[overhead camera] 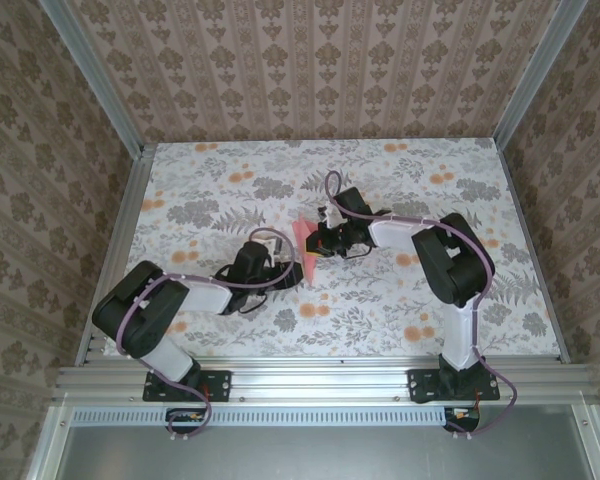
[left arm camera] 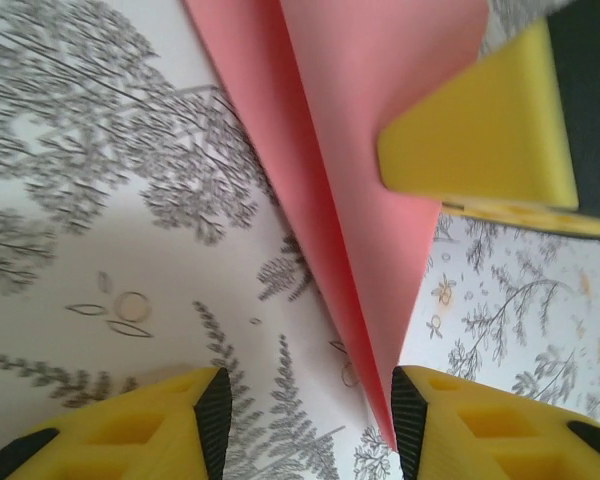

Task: Fold a paper plane with a square sheet of paper (pick it up from the middle)
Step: Fold the wing for the fifth time at the center of the table.

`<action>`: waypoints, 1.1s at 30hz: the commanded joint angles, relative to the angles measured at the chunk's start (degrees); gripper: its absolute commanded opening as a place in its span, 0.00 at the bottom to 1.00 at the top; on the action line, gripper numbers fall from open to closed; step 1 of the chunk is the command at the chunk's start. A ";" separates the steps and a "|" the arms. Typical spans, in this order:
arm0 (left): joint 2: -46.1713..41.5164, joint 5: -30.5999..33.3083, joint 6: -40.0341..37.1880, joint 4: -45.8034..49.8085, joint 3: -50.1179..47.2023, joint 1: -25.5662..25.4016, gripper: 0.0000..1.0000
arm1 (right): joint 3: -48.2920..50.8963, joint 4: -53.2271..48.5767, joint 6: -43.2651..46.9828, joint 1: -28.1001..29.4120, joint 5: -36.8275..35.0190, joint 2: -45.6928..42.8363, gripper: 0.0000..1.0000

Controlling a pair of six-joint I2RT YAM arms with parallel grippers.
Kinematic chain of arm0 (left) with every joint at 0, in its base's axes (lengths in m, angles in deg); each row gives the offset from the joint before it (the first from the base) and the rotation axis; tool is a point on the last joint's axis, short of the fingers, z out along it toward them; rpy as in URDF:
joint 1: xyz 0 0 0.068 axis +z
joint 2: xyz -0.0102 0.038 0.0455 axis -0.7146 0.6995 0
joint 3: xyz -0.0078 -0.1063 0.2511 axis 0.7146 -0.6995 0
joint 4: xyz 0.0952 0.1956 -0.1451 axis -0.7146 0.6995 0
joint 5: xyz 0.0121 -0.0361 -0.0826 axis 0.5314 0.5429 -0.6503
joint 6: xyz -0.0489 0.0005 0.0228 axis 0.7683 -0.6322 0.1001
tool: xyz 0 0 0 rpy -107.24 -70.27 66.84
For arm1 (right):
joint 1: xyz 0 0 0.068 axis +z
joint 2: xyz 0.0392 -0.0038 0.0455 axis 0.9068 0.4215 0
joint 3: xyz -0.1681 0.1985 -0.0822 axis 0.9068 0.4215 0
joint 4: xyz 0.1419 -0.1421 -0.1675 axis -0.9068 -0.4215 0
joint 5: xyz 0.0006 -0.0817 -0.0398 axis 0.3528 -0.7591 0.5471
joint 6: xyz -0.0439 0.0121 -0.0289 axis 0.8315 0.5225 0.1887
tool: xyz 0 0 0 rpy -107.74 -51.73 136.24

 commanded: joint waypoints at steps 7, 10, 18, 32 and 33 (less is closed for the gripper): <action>1.52 -6.13 4.85 -1.20 2.31 8.99 0.34 | -2.64 -2.88 5.01 -0.44 7.88 2.27 0.04; 4.54 -6.55 5.85 -0.12 5.42 10.00 0.28 | -2.25 -1.80 4.37 -0.37 8.92 2.40 0.04; 12.53 -5.23 7.26 5.73 13.08 10.13 0.18 | -1.21 0.35 2.61 -0.26 9.95 2.81 0.03; 17.23 -6.20 3.75 14.94 19.63 10.13 0.10 | -3.34 -2.21 4.94 0.45 9.37 6.29 0.03; 17.47 -6.11 3.12 16.26 20.16 10.20 0.10 | -3.96 -3.13 5.76 0.30 8.77 7.02 0.03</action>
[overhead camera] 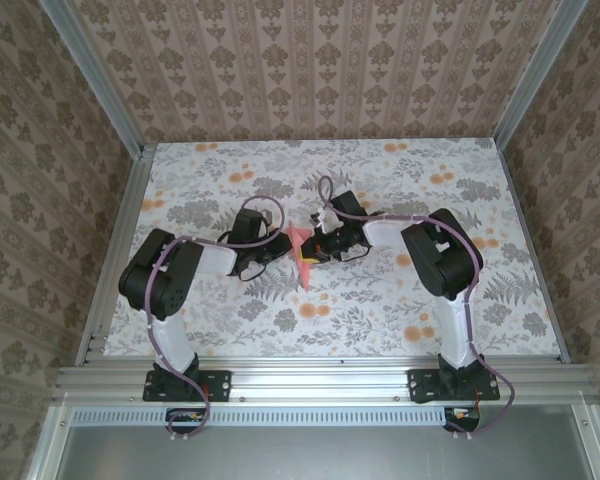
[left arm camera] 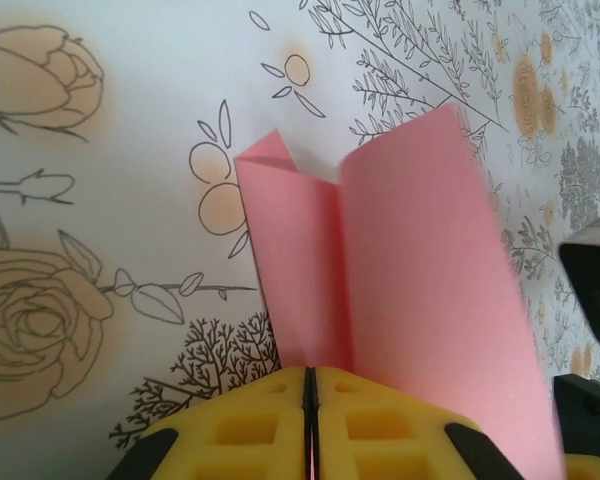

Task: Fold a paper plane with a square sheet of paper (pick it up from the middle)
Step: Fold the wing for the fifth time at the center of the table.

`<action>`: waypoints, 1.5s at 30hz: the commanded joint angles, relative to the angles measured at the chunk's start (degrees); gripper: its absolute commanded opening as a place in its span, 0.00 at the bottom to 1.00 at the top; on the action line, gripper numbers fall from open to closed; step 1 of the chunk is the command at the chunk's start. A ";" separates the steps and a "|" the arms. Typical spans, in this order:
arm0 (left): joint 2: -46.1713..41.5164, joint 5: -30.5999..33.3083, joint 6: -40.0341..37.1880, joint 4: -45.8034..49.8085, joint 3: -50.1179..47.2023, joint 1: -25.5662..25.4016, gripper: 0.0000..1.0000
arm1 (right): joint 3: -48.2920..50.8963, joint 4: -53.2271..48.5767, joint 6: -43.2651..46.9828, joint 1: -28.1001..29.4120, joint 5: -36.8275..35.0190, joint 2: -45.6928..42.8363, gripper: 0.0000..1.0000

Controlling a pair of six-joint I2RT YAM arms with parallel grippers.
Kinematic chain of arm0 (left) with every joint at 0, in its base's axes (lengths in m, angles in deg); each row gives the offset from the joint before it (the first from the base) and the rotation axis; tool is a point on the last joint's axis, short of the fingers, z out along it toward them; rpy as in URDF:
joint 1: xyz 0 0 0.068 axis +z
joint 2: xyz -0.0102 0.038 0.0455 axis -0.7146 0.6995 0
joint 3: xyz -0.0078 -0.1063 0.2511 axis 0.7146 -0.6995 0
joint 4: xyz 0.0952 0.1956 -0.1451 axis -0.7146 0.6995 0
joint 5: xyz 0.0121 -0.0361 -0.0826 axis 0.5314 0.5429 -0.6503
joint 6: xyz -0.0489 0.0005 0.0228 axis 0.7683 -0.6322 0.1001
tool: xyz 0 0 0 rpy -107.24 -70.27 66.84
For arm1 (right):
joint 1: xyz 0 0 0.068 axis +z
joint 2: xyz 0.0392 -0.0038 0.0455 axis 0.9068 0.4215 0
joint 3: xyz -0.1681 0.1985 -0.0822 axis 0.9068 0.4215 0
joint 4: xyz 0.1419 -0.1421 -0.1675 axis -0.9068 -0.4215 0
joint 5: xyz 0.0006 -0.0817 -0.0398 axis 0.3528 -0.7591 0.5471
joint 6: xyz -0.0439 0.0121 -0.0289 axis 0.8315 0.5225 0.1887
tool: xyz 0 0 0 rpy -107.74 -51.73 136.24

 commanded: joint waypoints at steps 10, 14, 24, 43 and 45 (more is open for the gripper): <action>4.49 0.61 -5.63 12.04 3.55 0.19 0.07 | -1.71 -2.69 4.37 -1.09 -2.52 3.25 0.04; 2.34 1.06 -5.78 11.01 2.07 0.09 0.08 | 1.05 4.57 -0.71 -1.61 -1.31 2.30 0.03; -6.26 2.10 -1.29 -8.32 -12.64 -6.28 0.28 | 6.39 19.54 -16.63 -1.53 -7.73 -1.82 0.04; -3.30 11.02 0.33 -16.42 -15.40 -12.54 0.30 | 9.18 28.51 -27.91 -2.67 -8.38 -1.85 0.04; -2.97 11.45 0.00 -15.77 -14.88 -12.63 0.30 | 9.43 29.62 -28.80 -2.74 -7.97 -1.98 0.04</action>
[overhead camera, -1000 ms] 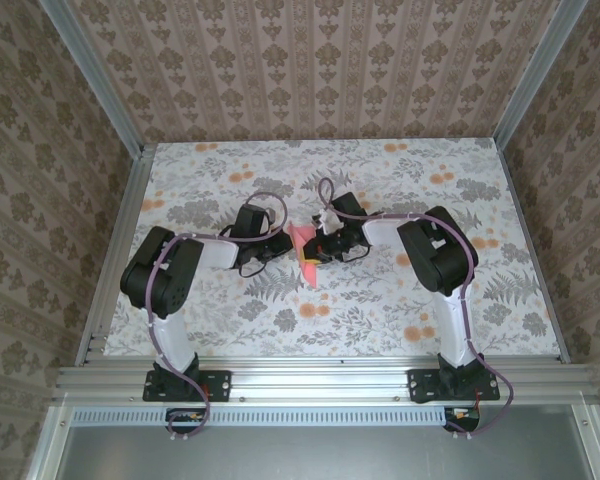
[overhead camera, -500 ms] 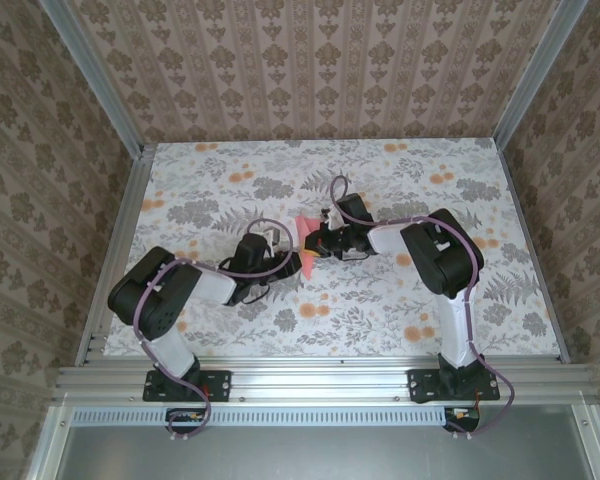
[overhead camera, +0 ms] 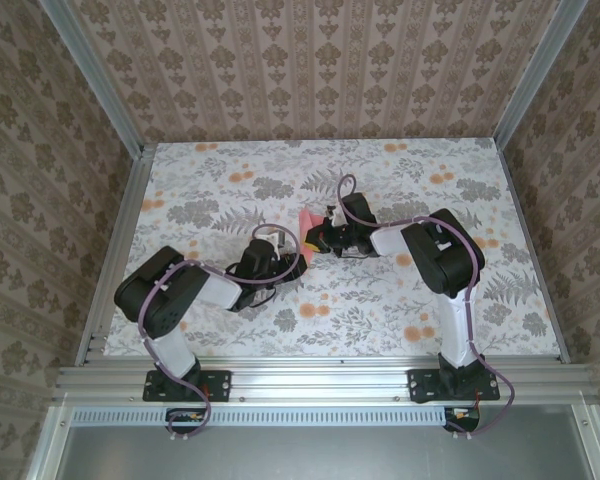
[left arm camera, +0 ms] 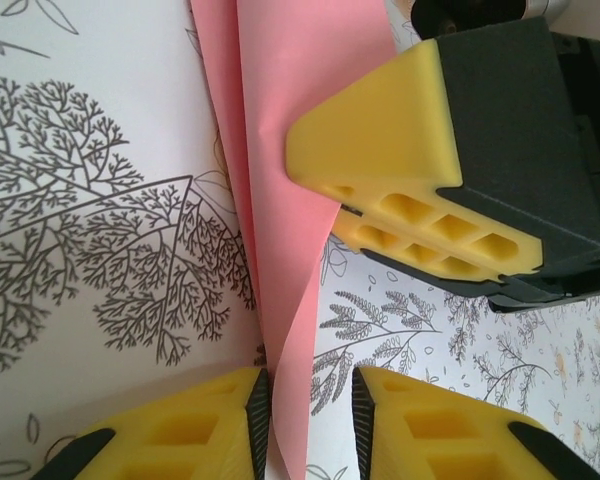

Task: Fold a paper plane with a square sheet of paper (pick it up from the middle)
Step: Fold the wing for the fifth time at the center of the table.

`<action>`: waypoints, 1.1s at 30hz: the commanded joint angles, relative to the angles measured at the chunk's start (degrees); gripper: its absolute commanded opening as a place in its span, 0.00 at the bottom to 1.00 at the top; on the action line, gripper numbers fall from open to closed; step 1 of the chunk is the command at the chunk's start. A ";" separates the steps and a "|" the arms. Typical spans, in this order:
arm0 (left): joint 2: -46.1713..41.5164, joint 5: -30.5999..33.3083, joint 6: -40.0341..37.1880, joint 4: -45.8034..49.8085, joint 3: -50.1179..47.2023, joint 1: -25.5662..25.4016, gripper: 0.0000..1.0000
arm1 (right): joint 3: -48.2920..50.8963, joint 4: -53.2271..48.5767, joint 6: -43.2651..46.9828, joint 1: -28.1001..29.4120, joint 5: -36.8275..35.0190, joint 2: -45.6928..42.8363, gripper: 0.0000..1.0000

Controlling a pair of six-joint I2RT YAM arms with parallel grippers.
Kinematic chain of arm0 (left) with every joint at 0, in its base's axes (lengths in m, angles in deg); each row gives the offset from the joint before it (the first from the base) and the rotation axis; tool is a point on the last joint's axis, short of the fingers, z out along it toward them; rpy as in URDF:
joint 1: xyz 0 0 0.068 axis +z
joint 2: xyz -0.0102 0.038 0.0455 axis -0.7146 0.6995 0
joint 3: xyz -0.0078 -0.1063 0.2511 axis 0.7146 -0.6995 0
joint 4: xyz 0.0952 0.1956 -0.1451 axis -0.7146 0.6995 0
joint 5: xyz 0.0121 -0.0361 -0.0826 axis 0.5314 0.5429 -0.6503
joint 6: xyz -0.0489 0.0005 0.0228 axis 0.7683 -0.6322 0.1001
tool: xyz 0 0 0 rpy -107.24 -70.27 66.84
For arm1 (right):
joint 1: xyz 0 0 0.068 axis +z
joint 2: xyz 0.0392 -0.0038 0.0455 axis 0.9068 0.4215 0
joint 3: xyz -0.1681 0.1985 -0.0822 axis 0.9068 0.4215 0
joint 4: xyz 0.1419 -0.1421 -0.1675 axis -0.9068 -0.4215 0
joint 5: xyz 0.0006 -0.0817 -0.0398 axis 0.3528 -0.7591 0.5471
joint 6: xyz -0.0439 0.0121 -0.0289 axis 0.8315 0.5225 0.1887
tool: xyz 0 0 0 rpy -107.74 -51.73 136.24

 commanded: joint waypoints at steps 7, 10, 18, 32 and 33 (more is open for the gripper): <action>2.31 4.13 -1.65 8.05 1.99 -1.15 0.27 | 1.48 5.02 -5.22 -0.67 1.64 -1.76 0.04; 2.37 5.10 -2.37 9.16 2.64 -1.60 0.27 | 1.81 6.15 -6.53 -0.76 1.83 -1.75 0.04; 2.54 6.71 -4.12 10.13 3.08 -1.90 0.22 | 2.16 7.86 -8.88 -1.11 2.79 -2.03 0.04; 0.89 11.09 -16.83 26.41 7.56 -4.97 0.00 | -1.84 -11.54 7.59 -2.41 -1.77 -4.35 0.22; 0.65 11.20 -18.33 28.11 7.93 -5.29 0.00 | -2.61 -14.38 10.21 -2.42 -2.80 -4.42 0.23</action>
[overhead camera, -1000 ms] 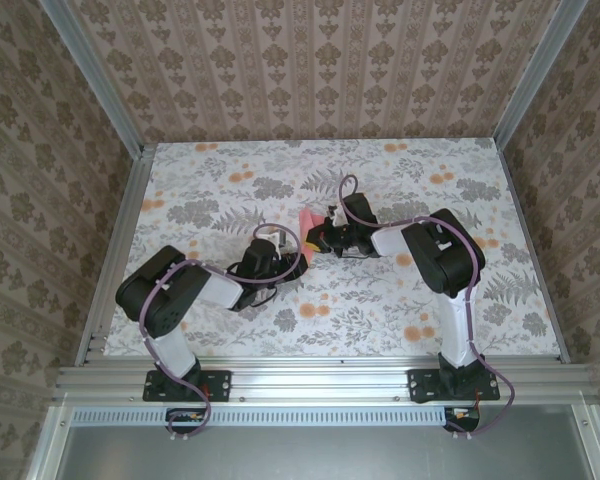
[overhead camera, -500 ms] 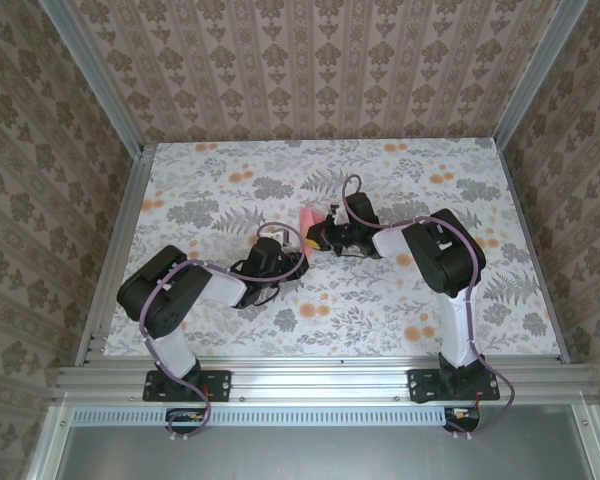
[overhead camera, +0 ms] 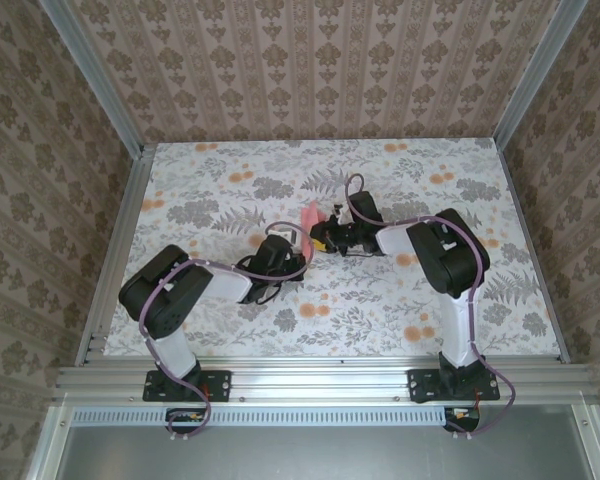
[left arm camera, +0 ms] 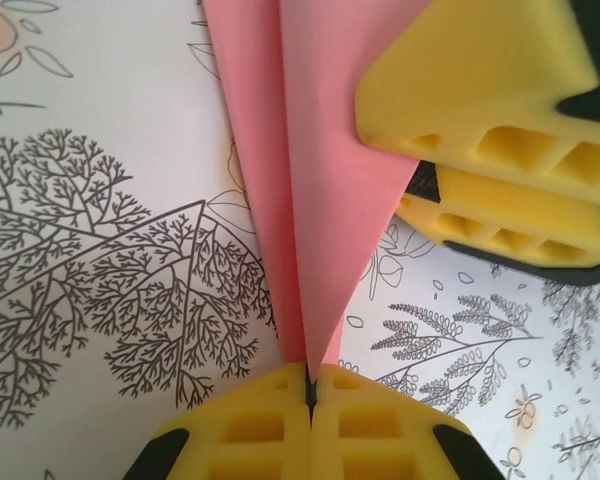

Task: Fold a paper plane with a square sheet of paper (pick it up from the middle)
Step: Fold the wing for the fifth time at the center of the table.

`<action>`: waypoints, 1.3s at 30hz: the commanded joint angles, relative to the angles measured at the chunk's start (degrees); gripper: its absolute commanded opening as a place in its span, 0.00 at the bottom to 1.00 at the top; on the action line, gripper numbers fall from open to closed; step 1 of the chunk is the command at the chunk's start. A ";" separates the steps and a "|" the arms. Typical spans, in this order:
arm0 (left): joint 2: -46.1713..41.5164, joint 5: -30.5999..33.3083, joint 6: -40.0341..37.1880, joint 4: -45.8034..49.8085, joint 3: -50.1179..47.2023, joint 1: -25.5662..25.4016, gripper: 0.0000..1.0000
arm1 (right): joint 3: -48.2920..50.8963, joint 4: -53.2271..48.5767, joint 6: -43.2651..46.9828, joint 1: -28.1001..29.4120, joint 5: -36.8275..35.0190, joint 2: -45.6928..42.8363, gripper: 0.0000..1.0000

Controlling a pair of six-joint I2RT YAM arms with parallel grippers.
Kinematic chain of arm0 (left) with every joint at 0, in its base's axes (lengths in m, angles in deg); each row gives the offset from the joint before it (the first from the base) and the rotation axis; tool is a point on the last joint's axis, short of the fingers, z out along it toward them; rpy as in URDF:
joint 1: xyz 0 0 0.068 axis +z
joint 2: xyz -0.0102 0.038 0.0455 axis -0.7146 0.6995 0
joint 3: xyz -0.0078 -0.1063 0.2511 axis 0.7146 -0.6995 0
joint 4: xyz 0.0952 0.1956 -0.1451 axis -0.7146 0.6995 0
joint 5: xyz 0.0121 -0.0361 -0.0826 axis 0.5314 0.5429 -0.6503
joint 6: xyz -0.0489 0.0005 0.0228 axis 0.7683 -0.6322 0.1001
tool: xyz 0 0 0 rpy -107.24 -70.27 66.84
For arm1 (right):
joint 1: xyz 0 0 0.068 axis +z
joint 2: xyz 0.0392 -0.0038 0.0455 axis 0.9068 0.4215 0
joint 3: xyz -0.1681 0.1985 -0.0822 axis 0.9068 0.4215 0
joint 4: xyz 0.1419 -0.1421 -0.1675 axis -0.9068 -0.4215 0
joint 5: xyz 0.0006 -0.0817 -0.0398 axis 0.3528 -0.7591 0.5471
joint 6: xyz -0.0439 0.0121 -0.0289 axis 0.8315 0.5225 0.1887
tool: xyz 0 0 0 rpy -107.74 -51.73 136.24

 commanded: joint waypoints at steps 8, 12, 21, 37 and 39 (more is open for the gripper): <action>-0.30 2.56 -13.54 19.06 2.19 -2.46 0.00 | -4.87 -18.40 19.81 -0.37 -3.66 -3.65 0.20; -0.68 2.78 -15.70 21.15 2.84 -2.66 0.00 | -7.46 -22.85 26.55 -0.37 -4.26 -3.40 0.15; -3.69 2.07 -18.03 23.90 2.53 -2.66 0.00 | -11.76 -29.69 36.82 -0.37 -4.91 -1.89 0.13; -5.67 1.42 -19.28 25.51 2.53 -2.66 0.12 | -13.19 -30.50 40.76 -0.36 -5.27 1.39 0.09; -5.87 1.30 -19.47 25.64 2.45 -2.66 0.13 | -13.51 -31.09 41.25 -0.34 -5.52 1.66 0.08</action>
